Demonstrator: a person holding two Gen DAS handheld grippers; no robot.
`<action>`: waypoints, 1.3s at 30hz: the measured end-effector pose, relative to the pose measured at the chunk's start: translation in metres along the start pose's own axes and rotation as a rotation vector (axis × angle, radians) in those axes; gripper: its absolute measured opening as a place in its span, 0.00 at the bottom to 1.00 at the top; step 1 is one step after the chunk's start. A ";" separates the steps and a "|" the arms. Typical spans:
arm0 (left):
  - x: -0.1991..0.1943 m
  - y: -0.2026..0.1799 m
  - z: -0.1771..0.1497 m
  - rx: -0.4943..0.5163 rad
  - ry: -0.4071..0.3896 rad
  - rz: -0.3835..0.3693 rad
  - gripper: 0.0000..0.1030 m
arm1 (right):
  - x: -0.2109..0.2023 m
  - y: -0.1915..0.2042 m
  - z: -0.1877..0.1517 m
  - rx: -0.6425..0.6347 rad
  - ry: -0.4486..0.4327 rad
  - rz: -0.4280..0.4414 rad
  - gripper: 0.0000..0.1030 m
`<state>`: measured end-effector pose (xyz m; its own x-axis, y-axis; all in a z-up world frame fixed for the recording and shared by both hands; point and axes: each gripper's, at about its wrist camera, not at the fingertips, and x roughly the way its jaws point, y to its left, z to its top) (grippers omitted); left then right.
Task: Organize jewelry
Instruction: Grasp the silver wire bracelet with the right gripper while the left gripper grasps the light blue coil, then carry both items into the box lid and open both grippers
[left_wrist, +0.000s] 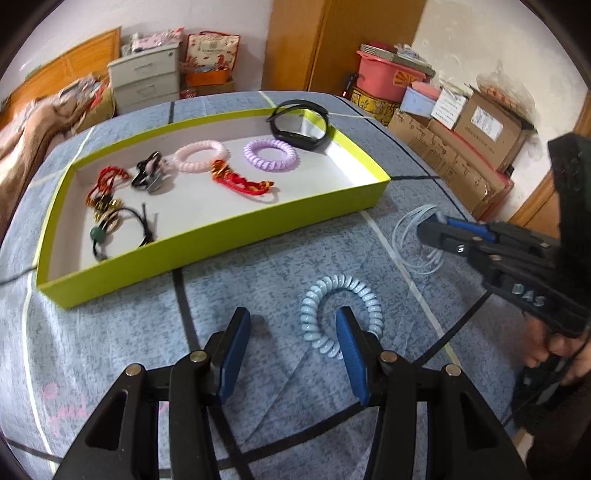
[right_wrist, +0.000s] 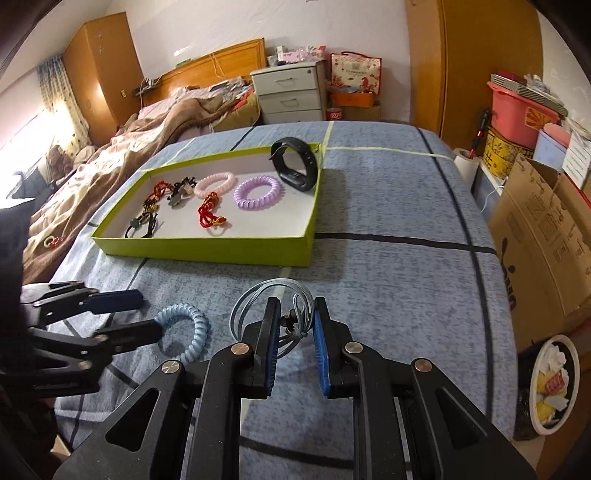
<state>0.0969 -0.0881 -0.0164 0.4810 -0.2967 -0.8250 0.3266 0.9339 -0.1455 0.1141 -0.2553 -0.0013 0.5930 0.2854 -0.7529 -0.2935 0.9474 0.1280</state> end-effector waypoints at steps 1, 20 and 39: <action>0.002 -0.002 0.001 0.010 0.003 0.010 0.49 | -0.001 0.000 0.000 -0.001 -0.002 -0.001 0.18; 0.003 -0.014 0.006 0.104 -0.003 0.045 0.10 | -0.013 0.003 0.003 0.007 -0.025 -0.002 0.18; -0.036 0.021 0.018 -0.007 -0.112 -0.008 0.10 | -0.021 0.014 0.020 0.004 -0.060 -0.004 0.18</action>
<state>0.1013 -0.0616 0.0203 0.5669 -0.3238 -0.7575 0.3247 0.9329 -0.1558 0.1123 -0.2450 0.0293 0.6384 0.2898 -0.7131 -0.2884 0.9490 0.1274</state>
